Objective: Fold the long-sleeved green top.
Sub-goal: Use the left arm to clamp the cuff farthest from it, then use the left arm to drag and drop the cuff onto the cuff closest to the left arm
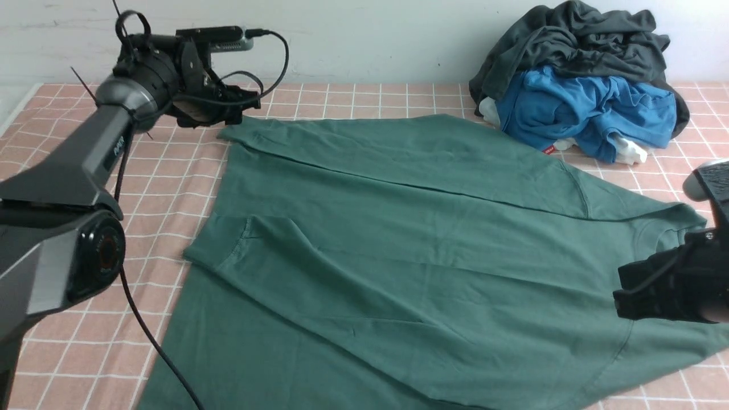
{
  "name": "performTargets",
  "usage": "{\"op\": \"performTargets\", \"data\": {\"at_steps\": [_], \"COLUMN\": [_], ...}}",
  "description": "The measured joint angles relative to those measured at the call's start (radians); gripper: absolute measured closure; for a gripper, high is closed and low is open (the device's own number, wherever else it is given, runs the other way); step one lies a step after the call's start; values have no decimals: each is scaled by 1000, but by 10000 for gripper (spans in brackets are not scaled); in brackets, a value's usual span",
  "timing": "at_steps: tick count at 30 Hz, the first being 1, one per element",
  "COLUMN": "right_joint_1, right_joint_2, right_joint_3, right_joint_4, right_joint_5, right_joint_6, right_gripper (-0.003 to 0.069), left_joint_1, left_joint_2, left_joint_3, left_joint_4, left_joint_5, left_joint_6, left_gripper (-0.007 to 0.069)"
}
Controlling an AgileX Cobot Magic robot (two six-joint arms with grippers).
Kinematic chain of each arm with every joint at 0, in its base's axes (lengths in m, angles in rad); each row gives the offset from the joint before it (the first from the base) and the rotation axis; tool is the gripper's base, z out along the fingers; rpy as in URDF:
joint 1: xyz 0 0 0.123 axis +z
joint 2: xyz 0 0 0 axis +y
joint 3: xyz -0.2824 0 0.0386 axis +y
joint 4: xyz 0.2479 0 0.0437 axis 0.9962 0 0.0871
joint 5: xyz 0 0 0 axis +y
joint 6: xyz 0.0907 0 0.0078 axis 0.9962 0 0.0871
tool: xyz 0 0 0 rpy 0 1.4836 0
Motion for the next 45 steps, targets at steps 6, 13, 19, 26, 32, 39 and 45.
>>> {"op": "performTargets", "data": {"at_steps": [6, 13, 19, 26, 32, 39, 45], "right_joint_1": [0, 0, 0, 0, 0, -5, -39], "right_joint_2": [0, 0, 1, 1, 1, 24, 173], "right_joint_3": [0, 0, 0, 0, 0, -49, -224], "right_joint_4": [0, 0, 0, -1, -1, -1, -1], "right_joint_5": [-1, -3, -3, 5, 22, 129, 230], "right_joint_6": [-1, -1, -5, -9, -18, -15, -1], "right_gripper": [664, 664, 664, 664, 665, 664, 620], "left_joint_1": [1, 1, 1, -25, -114, -138, -140], "left_joint_2": [44, 39, -93, -398, -648, -823, -826], "left_joint_3": [-27, -78, -160, 161, 665, 1036, 1051], "left_joint_4": [-23, -24, -79, -182, -22, 65, 98], "left_joint_5": [2, 37, 341, 445, 397, 76, 19], "left_joint_6": [-67, -46, 100, 289, 281, 164, 158], "left_gripper": [293, 587, 623, 623, 623, 623, 623]}}
